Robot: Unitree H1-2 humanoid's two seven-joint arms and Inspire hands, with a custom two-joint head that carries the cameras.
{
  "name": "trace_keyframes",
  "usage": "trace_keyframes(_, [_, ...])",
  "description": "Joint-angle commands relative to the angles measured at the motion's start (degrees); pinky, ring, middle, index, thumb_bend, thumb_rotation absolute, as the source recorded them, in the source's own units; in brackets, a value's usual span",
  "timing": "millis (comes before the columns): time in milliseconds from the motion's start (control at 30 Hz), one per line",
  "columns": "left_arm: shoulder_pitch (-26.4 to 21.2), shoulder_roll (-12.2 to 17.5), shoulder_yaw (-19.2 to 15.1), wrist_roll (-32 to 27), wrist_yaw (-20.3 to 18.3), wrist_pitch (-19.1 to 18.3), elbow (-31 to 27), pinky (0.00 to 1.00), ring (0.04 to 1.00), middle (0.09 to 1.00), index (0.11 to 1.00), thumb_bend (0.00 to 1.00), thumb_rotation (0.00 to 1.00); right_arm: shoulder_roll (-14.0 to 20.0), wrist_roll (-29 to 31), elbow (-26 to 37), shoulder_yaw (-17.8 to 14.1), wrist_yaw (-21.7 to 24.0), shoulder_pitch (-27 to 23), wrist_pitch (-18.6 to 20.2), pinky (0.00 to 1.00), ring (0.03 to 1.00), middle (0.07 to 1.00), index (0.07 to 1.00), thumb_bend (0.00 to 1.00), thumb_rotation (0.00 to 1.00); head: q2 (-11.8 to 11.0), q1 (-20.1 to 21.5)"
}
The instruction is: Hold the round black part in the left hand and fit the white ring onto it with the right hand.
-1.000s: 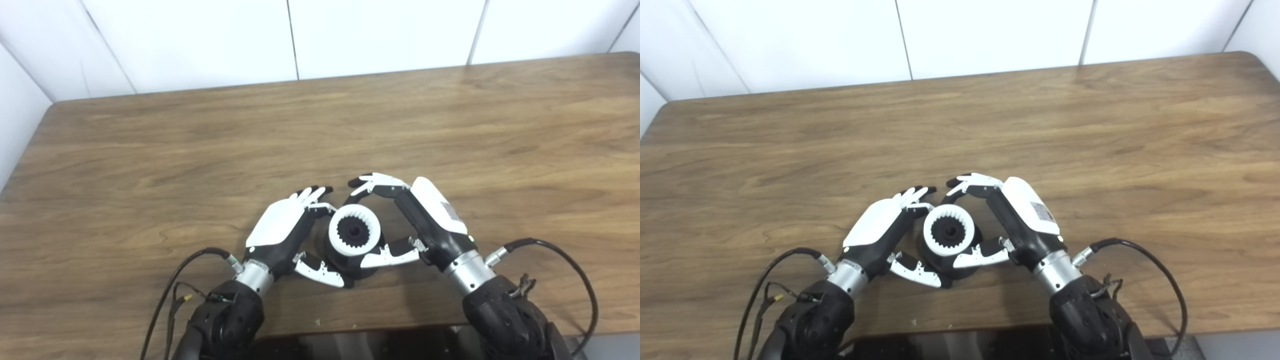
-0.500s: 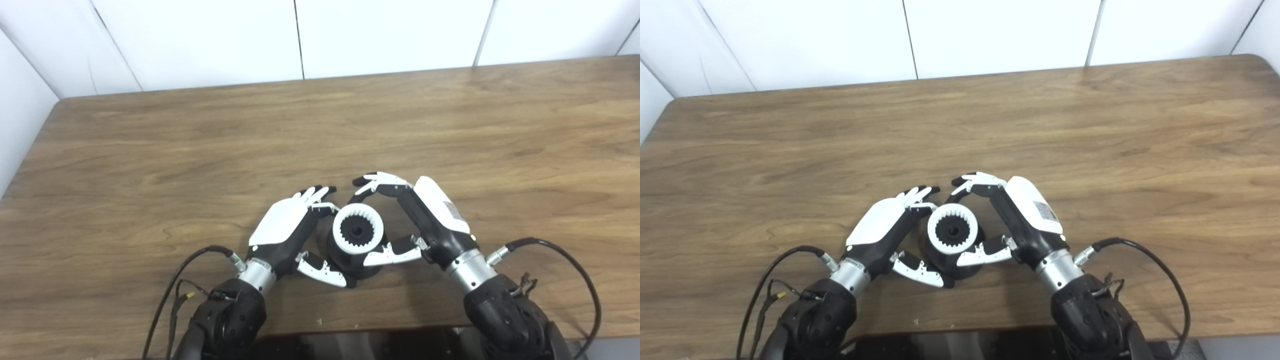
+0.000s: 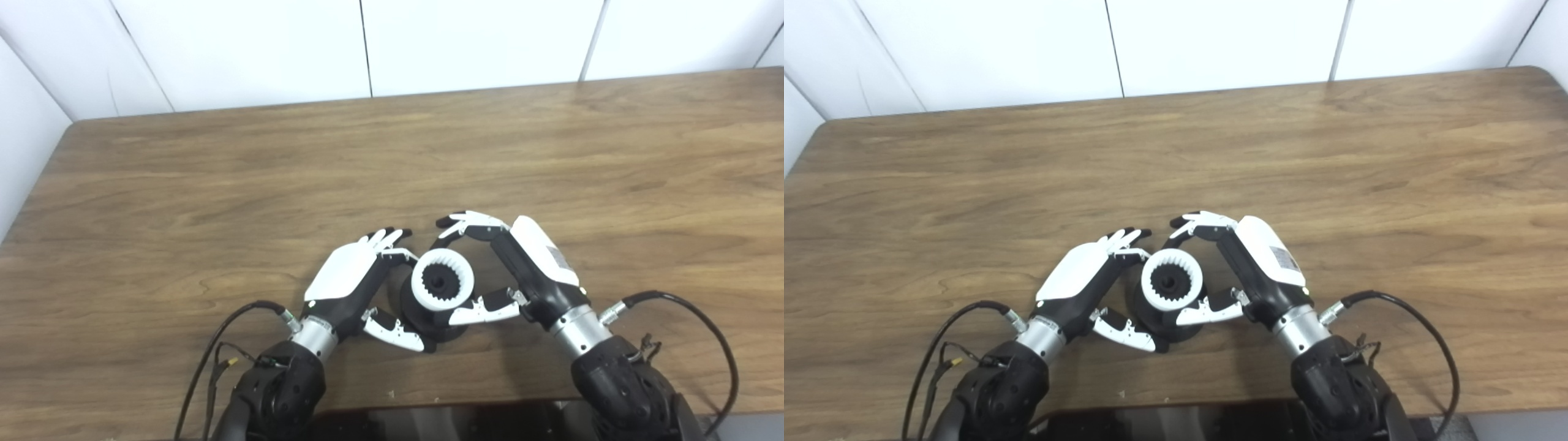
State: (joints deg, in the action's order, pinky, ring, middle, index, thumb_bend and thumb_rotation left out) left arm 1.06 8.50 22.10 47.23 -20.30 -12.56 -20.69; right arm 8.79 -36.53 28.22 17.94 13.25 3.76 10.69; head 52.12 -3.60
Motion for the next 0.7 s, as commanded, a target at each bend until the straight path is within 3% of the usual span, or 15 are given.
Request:
trace_keyframes(0, [-1.4, 0.3, -0.2, 0.7, 0.2, 0.2, -1.8, 1.00, 1.000, 0.970, 0.631, 1.00, 0.28, -0.2, 0.2, 0.6, -0.8, -1.3, -0.9, -1.8, 0.90, 0.867, 0.797, 0.482, 0.52, 0.14, 0.0, 0.0])
trace_keyframes(533, [-1.7, 0.0, -0.4, 0.3, 0.4, 0.5, -1.6, 1.00, 1.000, 0.967, 0.625, 1.00, 0.27, 0.4, -0.1, -1.4, -0.5, -0.7, -1.2, -1.8, 0.90, 0.862, 0.796, 0.483, 0.52, 0.15, 0.3, -0.1])
trace_keyframes(667, [-1.7, -0.2, -0.3, 0.5, 0.2, 0.2, -1.7, 1.00, 1.000, 0.969, 0.626, 1.00, 0.27, 1.2, -0.6, -0.9, 0.1, 1.6, -1.8, -0.2, 0.89, 0.880, 0.817, 0.489, 0.52, 0.16, 0.3, -0.1])
